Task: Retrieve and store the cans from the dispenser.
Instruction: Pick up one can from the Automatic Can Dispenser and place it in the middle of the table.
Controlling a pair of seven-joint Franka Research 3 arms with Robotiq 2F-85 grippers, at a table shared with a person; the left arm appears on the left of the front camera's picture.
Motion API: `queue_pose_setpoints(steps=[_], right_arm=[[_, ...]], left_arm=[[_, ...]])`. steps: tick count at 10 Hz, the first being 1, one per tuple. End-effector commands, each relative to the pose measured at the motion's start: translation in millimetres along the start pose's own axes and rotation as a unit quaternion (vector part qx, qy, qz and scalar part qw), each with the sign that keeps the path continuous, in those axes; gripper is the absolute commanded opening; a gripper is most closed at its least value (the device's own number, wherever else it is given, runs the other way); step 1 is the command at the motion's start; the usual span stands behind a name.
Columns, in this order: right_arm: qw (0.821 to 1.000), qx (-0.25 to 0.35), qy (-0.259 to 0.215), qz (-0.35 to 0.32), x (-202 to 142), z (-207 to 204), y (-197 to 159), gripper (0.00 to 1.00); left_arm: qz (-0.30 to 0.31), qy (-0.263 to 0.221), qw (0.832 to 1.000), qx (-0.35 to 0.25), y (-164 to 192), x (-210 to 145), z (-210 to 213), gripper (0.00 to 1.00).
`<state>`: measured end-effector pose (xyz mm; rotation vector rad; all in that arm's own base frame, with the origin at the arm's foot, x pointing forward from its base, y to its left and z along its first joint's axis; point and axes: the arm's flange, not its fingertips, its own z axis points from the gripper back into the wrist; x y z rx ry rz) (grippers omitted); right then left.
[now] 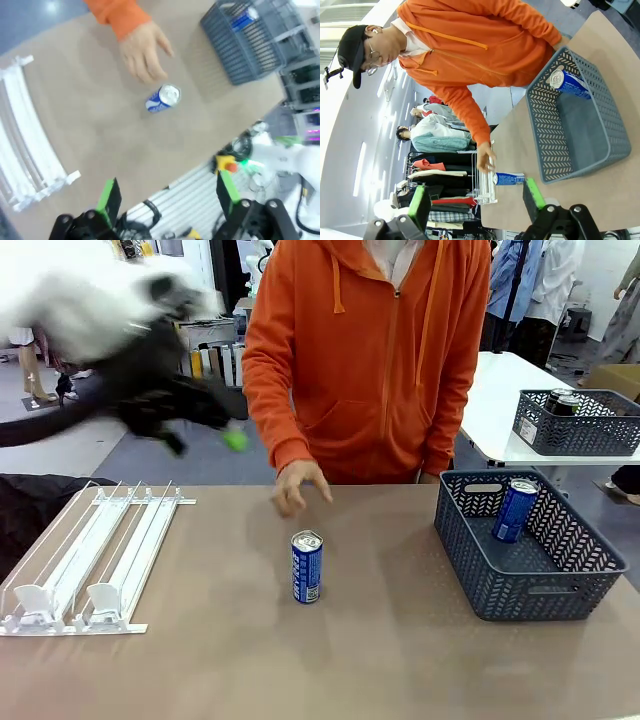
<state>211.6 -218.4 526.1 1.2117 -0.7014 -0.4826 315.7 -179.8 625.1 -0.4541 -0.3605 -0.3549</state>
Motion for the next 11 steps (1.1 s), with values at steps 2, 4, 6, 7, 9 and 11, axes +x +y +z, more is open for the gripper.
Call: queue_pose_setpoints(steps=[2,4,6,7,9,11], right_arm=[[1.0,0.017,-0.005,0.01,1.2,-1.3,1.6,1.0],[1.0,0.017,-0.005,0.01,1.2,-1.3,1.6,1.0],[1.0,0.017,-0.005,0.01,1.2,-1.3,1.6,1.0],[1.0,0.017,-0.005,0.01,1.2,-1.3,1.6,1.0],[1.0,0.017,-0.005,0.01,1.2,-1.3,1.6,1.0],[1.0,0.017,-0.005,0.01,1.2,-1.3,1.6,1.0]], left_arm=[[0.049,0.007,0.965,-0.257,160.1,-50.9,62.8,1.0],[0.127,-0.067,0.925,-0.352,245.1,-108.3,73.7,1.0],[0.179,-0.09,0.894,-0.4,291.6,-149.2,51.2,1.0],[0.216,-0.088,0.897,-0.377,300.4,-158.8,38.5,1.0],[0.153,-0.093,0.904,-0.389,290.3,-161.6,76.0,1.0],[0.153,-0.093,0.904,-0.389,290.3,-161.6,76.0,1.0]])
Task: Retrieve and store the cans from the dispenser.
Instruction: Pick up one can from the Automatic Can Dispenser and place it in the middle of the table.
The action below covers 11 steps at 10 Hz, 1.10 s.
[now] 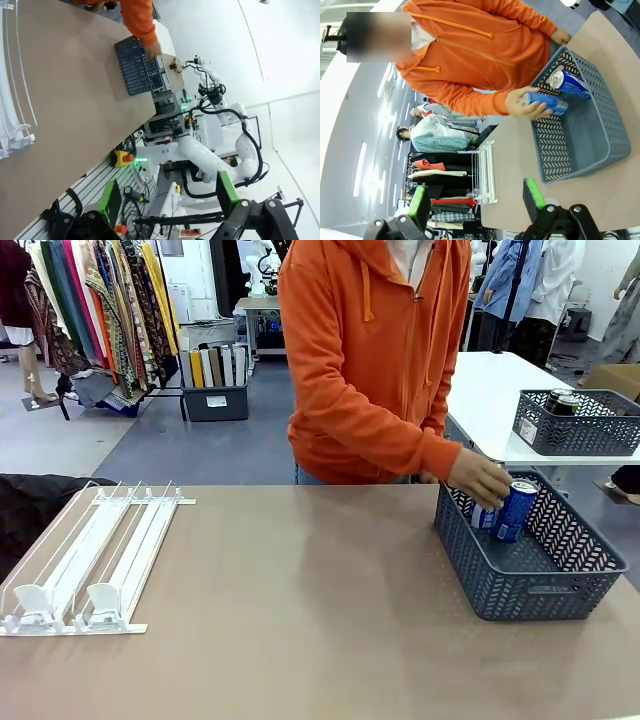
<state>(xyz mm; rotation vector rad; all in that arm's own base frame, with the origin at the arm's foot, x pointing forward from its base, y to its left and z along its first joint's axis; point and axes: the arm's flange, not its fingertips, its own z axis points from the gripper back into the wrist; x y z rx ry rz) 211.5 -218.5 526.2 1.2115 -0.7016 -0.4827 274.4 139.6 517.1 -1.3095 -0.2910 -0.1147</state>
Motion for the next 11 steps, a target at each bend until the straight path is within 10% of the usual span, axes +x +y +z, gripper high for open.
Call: queue_pose_setpoints(steps=[1,11], right_arm=[[1.0,0.017,-0.005,0.01,1.2,-1.4,1.6,1.0],[1.0,0.017,-0.005,0.01,1.2,-1.4,1.6,1.0]], left_arm=[[-0.013,-0.005,1.0,-0.008,-1.3,-1.2,1.9,1.0],[-0.013,-0.005,1.0,-0.008,-1.3,-1.2,1.9,1.0]])
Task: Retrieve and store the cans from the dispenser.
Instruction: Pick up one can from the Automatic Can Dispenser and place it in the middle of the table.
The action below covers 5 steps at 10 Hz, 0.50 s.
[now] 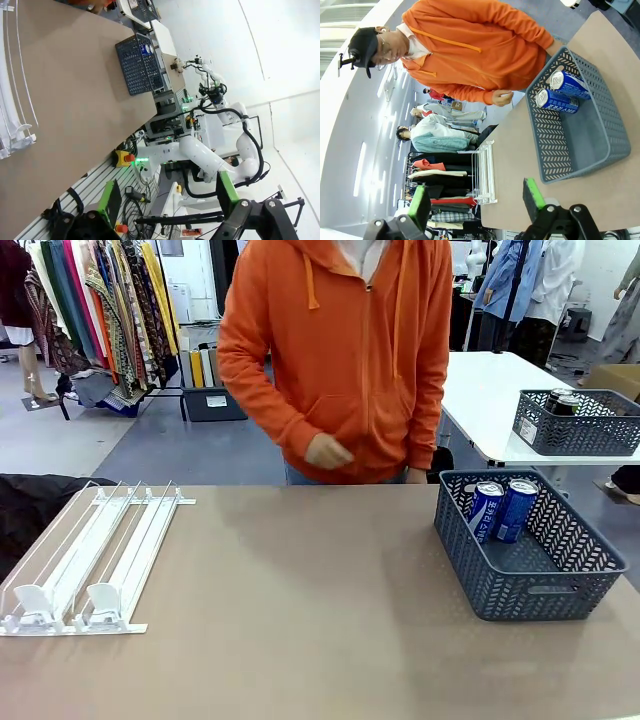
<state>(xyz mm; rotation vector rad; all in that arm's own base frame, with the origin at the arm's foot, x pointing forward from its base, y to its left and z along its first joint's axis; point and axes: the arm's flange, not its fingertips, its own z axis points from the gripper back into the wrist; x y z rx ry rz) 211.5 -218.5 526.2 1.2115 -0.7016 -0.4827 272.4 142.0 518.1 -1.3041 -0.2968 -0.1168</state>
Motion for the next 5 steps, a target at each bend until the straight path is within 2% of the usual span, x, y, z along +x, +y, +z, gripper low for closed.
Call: queue_pose_setpoints(steps=[1,5], right_arm=[[1.0,0.017,-0.005,0.01,1.2,-1.4,1.6,1.0],[1.0,0.017,-0.005,0.01,1.2,-1.4,1.6,1.0]], left_arm=[[-0.011,-0.004,1.0,-0.01,-0.5,0.2,-1.0,1.0],[-0.011,-0.004,1.0,-0.01,-0.5,0.2,-1.0,1.0]])
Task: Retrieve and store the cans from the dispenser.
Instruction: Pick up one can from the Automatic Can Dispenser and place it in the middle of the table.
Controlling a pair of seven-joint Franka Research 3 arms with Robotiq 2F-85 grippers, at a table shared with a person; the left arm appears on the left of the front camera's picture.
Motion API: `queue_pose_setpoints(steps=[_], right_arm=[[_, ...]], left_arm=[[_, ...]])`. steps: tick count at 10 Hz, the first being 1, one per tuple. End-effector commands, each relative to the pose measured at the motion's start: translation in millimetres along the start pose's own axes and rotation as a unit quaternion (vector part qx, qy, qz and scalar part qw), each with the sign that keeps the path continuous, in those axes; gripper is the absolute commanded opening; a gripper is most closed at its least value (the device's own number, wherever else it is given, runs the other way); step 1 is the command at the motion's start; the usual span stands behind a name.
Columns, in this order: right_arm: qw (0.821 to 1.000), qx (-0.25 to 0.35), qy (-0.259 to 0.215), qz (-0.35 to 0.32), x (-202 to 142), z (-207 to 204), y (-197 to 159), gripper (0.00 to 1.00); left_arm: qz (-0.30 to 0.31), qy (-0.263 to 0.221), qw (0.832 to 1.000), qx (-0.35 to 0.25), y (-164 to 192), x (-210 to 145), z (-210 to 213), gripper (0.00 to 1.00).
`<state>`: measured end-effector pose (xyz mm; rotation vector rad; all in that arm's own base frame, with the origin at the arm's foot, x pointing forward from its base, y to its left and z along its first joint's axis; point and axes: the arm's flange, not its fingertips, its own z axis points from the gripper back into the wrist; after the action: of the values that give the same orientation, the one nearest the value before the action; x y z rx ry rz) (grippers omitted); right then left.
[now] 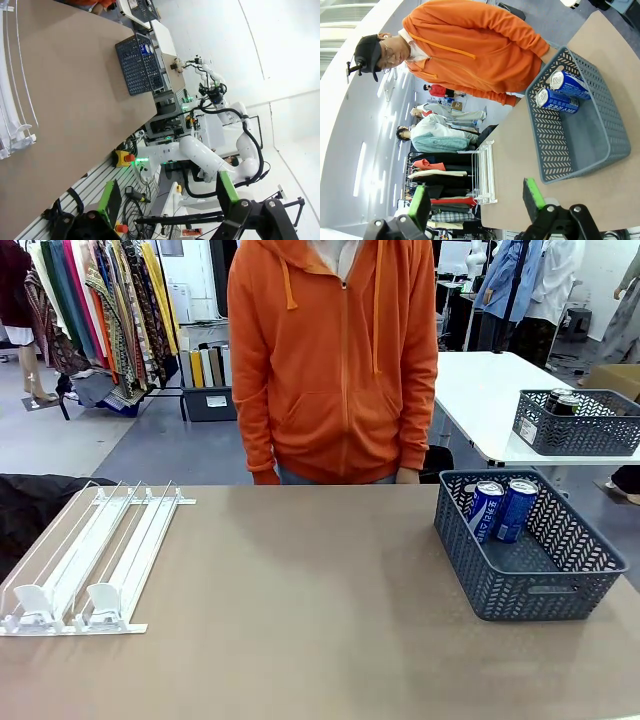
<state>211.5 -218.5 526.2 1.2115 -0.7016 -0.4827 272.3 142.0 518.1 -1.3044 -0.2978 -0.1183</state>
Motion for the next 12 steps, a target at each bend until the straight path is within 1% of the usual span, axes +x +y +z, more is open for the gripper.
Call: queue_pose_setpoints(steps=[1,12], right_arm=[[1.0,0.017,-0.005,0.01,1.2,-1.4,1.6,1.0],[1.0,0.017,-0.005,0.01,1.2,-1.4,1.6,1.0]], left_arm=[[-0.01,-0.004,1.0,-0.01,-0.5,0.3,-1.0,1.0],[-0.01,-0.004,1.0,-0.01,-0.5,0.3,-1.0,1.0]])
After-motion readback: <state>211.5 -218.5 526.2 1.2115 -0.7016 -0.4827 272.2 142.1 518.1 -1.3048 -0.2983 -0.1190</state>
